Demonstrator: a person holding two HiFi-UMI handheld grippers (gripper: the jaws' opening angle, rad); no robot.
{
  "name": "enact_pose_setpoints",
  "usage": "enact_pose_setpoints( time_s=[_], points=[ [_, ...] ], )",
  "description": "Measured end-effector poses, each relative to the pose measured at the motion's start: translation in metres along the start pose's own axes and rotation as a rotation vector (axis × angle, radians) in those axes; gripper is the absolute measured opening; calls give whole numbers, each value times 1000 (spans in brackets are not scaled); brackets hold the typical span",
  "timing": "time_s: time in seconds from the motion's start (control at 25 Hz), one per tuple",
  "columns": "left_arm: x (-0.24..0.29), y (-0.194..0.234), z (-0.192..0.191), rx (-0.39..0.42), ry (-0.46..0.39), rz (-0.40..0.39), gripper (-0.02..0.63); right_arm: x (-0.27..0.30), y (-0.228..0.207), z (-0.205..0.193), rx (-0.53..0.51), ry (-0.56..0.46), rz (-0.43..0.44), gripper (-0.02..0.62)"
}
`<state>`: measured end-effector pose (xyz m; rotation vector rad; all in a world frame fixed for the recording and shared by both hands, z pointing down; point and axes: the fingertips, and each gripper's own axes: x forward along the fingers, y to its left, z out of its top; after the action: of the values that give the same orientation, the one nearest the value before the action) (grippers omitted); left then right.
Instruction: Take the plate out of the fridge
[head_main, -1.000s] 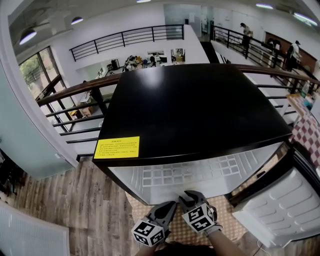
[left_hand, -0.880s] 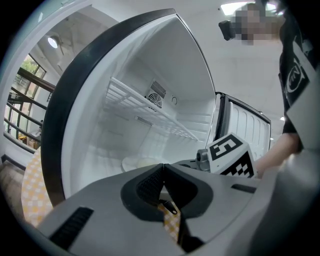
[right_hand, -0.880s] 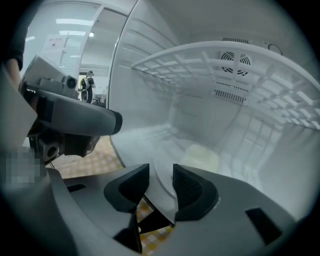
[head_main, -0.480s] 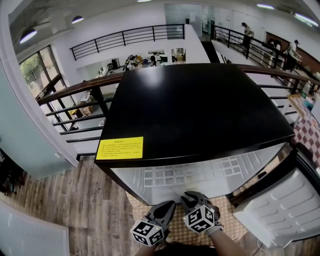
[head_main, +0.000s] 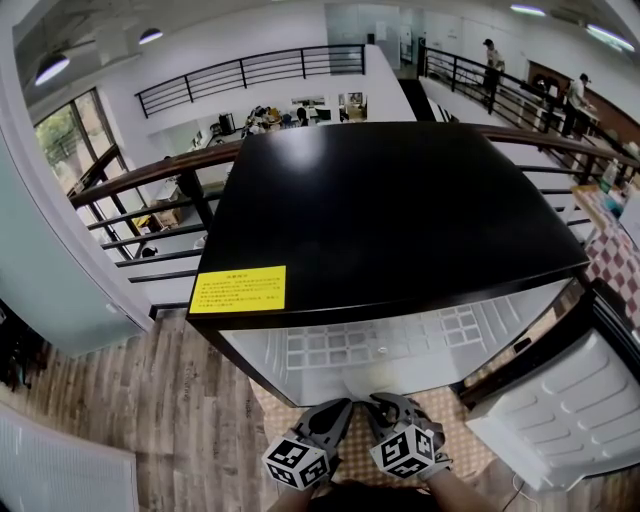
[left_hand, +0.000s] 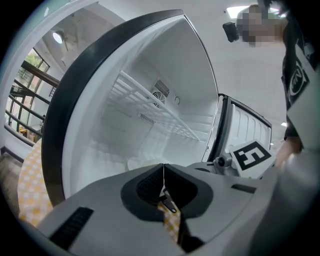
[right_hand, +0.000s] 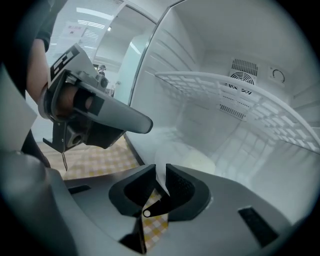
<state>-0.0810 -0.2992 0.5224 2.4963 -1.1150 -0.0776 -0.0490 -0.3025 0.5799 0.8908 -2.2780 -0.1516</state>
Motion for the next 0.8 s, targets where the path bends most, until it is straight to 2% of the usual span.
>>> enact_pose_setpoints(
  time_s=[0.2, 0.28, 0.48, 0.64, 0.8],
  points=[
    [-2, -1, -1, -1, 3, 2, 9, -6, 11, -4, -11, -1, 10, 75],
    [-3, -1, 0, 0, 1, 2, 9, -9, 12, -5, 40, -18, -2, 80],
    [-3, -3, -1, 1, -1, 0, 9, -28, -7, -4, 367, -110, -73, 87],
    [1, -7, -3, 1, -3, -11, 9, -44, -26, -16, 665, -131, -157, 87],
    [4, -13, -3, 3, -6, -24, 9, -45, -24, -29, 885, -130, -169, 89]
  ],
)
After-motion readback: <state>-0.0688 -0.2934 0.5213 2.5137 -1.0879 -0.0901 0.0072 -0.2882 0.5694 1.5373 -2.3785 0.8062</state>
